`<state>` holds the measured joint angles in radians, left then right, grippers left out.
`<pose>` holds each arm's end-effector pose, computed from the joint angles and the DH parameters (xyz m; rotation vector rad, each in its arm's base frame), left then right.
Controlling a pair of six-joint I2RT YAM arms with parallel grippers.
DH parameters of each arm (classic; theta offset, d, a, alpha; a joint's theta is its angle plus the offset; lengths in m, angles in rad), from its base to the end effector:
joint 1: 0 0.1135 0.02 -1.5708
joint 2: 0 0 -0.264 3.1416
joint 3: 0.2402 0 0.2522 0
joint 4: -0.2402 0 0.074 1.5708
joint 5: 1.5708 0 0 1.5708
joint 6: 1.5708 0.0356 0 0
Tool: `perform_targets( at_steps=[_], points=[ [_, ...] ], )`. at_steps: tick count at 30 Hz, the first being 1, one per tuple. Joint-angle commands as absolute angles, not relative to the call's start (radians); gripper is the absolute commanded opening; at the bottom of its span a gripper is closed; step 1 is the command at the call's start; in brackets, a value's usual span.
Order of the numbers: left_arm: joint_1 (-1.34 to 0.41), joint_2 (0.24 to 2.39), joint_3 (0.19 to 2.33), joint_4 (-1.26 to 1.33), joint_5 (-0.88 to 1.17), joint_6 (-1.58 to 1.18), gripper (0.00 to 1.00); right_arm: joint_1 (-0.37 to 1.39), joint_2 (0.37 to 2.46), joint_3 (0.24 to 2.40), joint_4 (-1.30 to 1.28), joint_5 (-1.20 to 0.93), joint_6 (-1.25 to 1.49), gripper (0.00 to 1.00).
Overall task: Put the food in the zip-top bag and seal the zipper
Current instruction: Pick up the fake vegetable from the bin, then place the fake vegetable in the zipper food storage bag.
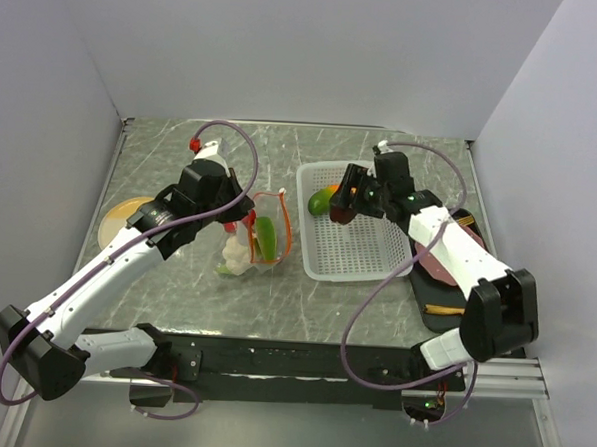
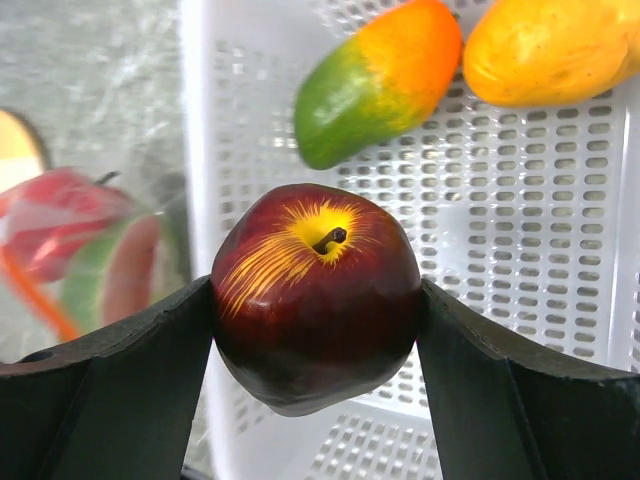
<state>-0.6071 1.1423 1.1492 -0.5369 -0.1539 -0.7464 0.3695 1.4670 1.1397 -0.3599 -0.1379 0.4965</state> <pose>0.2077 -0.1376 0.3601 -0.2455 2.1482 -0.6454 0.3044 0.1231 0.2848 0.0717 2.3238 0.6068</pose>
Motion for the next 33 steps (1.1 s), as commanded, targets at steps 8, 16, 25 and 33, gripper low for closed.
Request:
perform_targets(
  at_steps=[8,16,25,33],
  points=[
    [-0.604,1.132,1.154,-0.488,-0.133,-0.742,0.01,0.367,1.269,1.095,-0.296,-0.284,0.571,0.49],
    [-0.604,1.109,1.141,-0.48,-0.164,-0.752,0.01,0.38,1.209,1.026,-0.253,-0.342,0.635,0.49],
    [-0.604,1.117,1.126,-0.457,-0.137,-0.761,0.01,0.54,1.192,1.037,-0.192,-0.345,0.676,0.52],
    [-0.604,1.117,1.14,-0.469,-0.137,-0.761,0.01,0.632,1.27,1.075,-0.14,-0.374,0.704,0.53]
  ],
)
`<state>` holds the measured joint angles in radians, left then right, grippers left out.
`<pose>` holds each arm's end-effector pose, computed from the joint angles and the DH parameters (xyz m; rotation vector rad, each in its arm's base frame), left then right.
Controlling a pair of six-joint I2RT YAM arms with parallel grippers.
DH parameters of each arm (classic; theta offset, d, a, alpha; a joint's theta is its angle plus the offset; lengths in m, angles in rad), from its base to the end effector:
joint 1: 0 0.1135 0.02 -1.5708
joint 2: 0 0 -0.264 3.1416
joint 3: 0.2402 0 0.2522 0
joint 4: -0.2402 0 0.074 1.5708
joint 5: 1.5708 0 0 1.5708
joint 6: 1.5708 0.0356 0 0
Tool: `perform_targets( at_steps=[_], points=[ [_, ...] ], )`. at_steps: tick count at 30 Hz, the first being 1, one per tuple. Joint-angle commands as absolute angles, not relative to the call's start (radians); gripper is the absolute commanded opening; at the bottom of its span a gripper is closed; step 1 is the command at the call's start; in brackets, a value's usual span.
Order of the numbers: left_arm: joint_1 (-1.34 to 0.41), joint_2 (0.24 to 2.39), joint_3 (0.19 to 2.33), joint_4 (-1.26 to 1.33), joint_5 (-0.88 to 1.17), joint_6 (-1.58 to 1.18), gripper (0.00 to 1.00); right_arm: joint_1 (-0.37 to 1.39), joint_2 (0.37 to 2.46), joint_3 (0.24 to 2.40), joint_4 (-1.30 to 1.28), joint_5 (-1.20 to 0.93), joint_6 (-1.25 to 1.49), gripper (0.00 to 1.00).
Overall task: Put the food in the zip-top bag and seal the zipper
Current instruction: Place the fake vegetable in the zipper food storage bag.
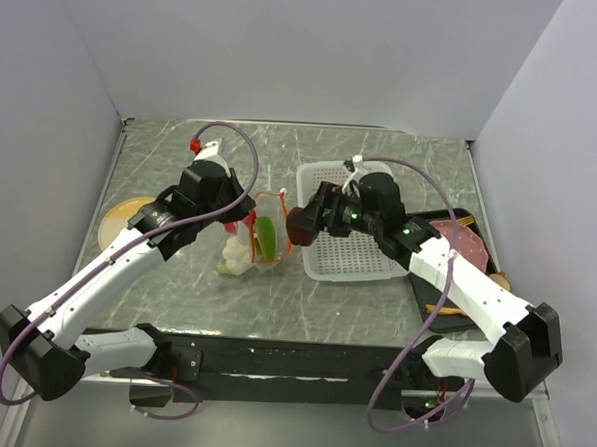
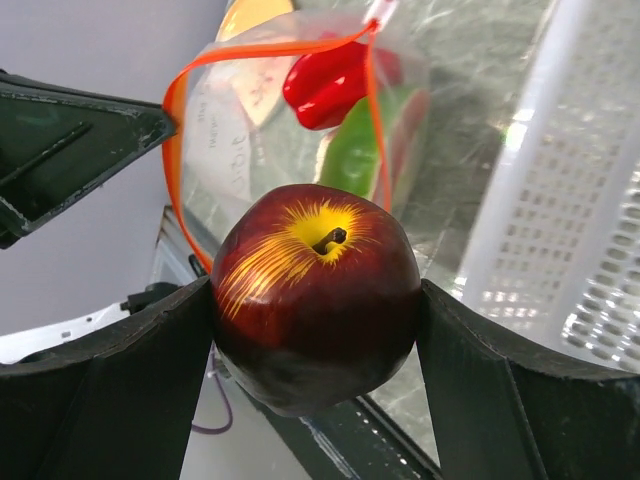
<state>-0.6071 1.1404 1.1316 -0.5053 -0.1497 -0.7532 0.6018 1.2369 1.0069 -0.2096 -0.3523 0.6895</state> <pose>0.2087 -0.1385 0.3576 -0.2505 2.1348 -0.6631 0.2262 0.1703 0.3198 -0.1499 2.1801 1.1381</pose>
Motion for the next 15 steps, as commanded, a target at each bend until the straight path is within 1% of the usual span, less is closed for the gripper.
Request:
perform_targets(
  at_steps=[1,5,9,11,15],
  points=[
    [-0.606,1.112,1.138,-0.465,-0.137,-0.761,0.01,0.638,1.296,1.086,-0.143,-0.377,0.7,0.53],
    [-0.606,1.12,1.147,-0.471,-0.127,-0.756,0.01,0.67,1.373,1.153,-0.176,-0.377,0.706,0.54],
    [-0.604,1.115,1.147,-0.471,-0.129,-0.761,0.01,0.702,1.433,1.17,-0.15,-0.376,0.724,0.54],
    [-0.606,1.101,1.14,-0.466,-0.124,-0.764,0.01,0.709,1.485,1.205,-0.196,-0.348,0.726,0.54],
    [-0.604,1.091,1.141,-0.474,-0.127,-0.759,0.01,0.726,1.545,1.236,-0.192,-0.357,0.715,0.56]
  ],
)
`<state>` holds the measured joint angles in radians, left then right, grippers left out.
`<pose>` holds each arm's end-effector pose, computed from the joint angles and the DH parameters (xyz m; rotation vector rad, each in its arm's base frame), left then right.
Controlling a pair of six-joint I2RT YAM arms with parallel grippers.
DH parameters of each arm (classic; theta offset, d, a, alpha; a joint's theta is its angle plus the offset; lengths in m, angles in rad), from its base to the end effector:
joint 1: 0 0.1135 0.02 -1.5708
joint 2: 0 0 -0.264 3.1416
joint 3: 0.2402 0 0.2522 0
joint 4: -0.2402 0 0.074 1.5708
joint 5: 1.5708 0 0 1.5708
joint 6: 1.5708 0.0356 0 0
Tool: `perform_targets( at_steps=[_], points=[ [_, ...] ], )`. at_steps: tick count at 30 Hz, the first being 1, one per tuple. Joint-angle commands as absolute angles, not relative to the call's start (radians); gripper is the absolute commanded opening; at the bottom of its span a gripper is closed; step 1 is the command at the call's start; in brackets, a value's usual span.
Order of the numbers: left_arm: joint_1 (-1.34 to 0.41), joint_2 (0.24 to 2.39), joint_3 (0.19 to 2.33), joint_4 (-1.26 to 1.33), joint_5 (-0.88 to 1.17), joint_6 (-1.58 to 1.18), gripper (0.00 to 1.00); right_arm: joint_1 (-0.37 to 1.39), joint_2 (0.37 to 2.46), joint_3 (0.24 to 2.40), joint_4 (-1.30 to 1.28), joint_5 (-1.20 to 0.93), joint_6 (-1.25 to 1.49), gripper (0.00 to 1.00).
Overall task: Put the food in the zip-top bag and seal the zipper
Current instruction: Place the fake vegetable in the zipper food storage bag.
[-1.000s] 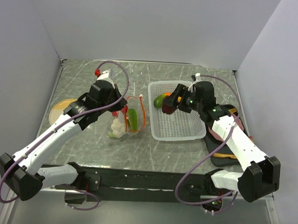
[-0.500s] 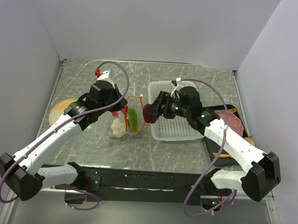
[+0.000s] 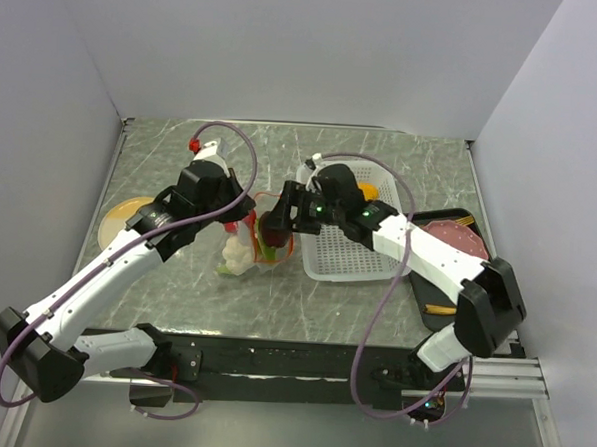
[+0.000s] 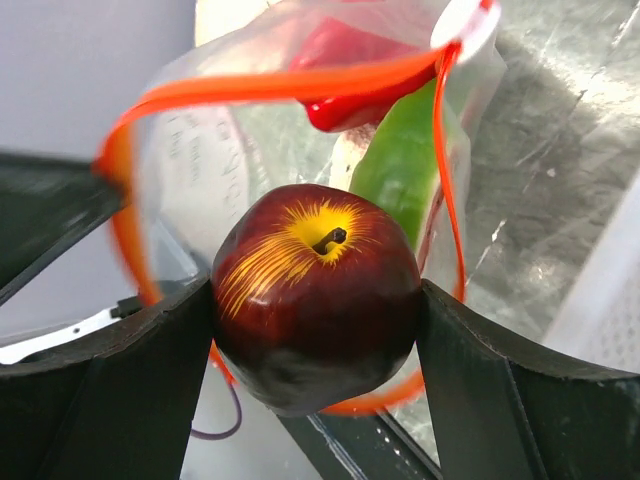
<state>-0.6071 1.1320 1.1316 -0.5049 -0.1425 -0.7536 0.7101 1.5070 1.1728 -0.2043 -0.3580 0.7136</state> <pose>0.2069 -0.1376 0.3595 -0.2466 2.1291 -0.6755 0.2545 0.2353 0.2982 -0.2332 2.3108 1.1730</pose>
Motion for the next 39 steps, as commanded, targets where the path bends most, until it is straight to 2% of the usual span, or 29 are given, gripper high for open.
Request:
perform_targets(
  at_steps=[1,9,12,14,18,19,24,29,33,35,38,39],
  points=[
    [-0.606,1.091,1.141,-0.48,-0.132,-0.758,0.01,0.733,1.561,1.238,-0.184,-0.365,0.713,0.57],
    [-0.606,1.074,1.147,-0.5,-0.153,-0.761,0.01,0.752,1.605,1.272,-0.152,-0.434,0.701,0.6],
    [-0.604,1.057,1.157,-0.5,-0.16,-0.762,0.01,0.753,1.6,1.266,-0.127,-0.471,0.698,0.65],
    [-0.604,1.052,1.164,-0.502,-0.169,-0.758,0.01,0.753,1.612,1.275,-0.12,-0.509,0.687,0.65],
    [-0.604,1.06,1.183,-0.523,-0.173,-0.756,0.01,0.755,1.605,1.264,-0.104,-0.54,0.664,0.74],
    [-0.606,1.06,1.187,-0.525,-0.173,-0.756,0.01,0.753,1.594,1.256,-0.109,-0.528,0.66,0.8],
    [-0.604,1.065,1.189,-0.517,-0.17,-0.753,0.01,0.753,1.565,1.25,-0.162,-0.479,0.612,0.88],
    [-0.604,1.066,1.181,-0.514,-0.166,-0.759,0.01,0.739,1.508,1.23,-0.215,-0.324,0.588,0.95],
    [-0.604,1.071,1.187,-0.515,-0.164,-0.755,0.01,0.721,1.462,1.22,-0.227,-0.252,0.598,0.95],
    [-0.604,1.075,1.195,-0.522,-0.17,-0.75,0.01,0.718,1.444,1.212,-0.227,-0.236,0.589,0.91],
    [-0.604,1.078,1.193,-0.52,-0.17,-0.747,0.01,0.716,1.422,1.215,-0.268,-0.218,0.588,0.78],
    [-0.604,1.078,1.193,-0.519,-0.169,-0.747,0.01,0.716,1.424,1.221,-0.284,-0.213,0.58,0.66]
  ],
)
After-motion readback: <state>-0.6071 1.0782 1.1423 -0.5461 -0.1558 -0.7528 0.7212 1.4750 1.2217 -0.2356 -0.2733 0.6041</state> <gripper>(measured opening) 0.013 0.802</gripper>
